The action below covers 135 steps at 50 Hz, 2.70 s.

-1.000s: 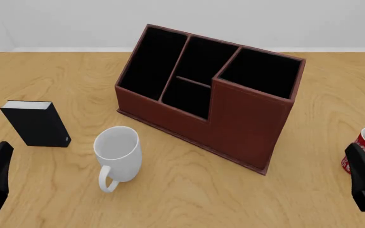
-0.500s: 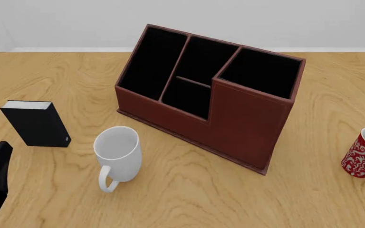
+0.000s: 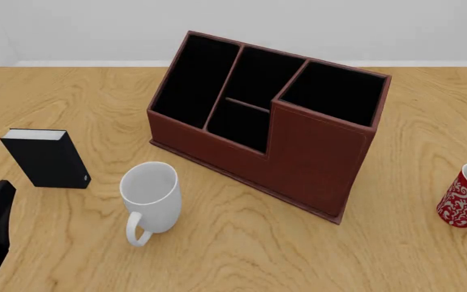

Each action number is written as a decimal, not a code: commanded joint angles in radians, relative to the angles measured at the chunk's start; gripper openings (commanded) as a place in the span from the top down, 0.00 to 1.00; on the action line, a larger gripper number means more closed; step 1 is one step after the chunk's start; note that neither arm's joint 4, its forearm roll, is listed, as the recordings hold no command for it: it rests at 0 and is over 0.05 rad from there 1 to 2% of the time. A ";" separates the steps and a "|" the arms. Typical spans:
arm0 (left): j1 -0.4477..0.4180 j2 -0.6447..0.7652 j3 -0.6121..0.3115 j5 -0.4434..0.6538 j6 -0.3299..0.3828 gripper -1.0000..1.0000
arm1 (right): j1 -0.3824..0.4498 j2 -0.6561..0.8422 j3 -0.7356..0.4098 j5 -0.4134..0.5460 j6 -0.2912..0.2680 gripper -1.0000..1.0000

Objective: Pick up the red mug and place it to the right of the caddy.

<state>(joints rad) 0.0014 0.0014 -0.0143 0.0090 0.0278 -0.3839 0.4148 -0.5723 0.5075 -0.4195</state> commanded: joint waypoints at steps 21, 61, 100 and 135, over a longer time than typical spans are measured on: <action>0.000 -0.001 0.000 -0.003 0.008 0.00 | -0.062 0.227 0.074 -0.026 -0.243 0.00; 0.002 -0.001 -0.001 -0.004 0.013 0.00 | -0.090 0.450 0.199 -0.264 -0.284 0.00; 0.001 0.002 -0.011 0.006 0.018 0.00 | -0.116 0.719 0.237 -0.533 -0.287 0.00; -0.002 -0.001 -0.006 0.001 0.022 0.00 | -0.151 0.795 0.261 -0.600 -0.305 0.00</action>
<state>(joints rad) 0.0001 0.0008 -0.0167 0.0077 0.0492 -0.5249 1.1764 -0.3114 -0.0666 -0.7175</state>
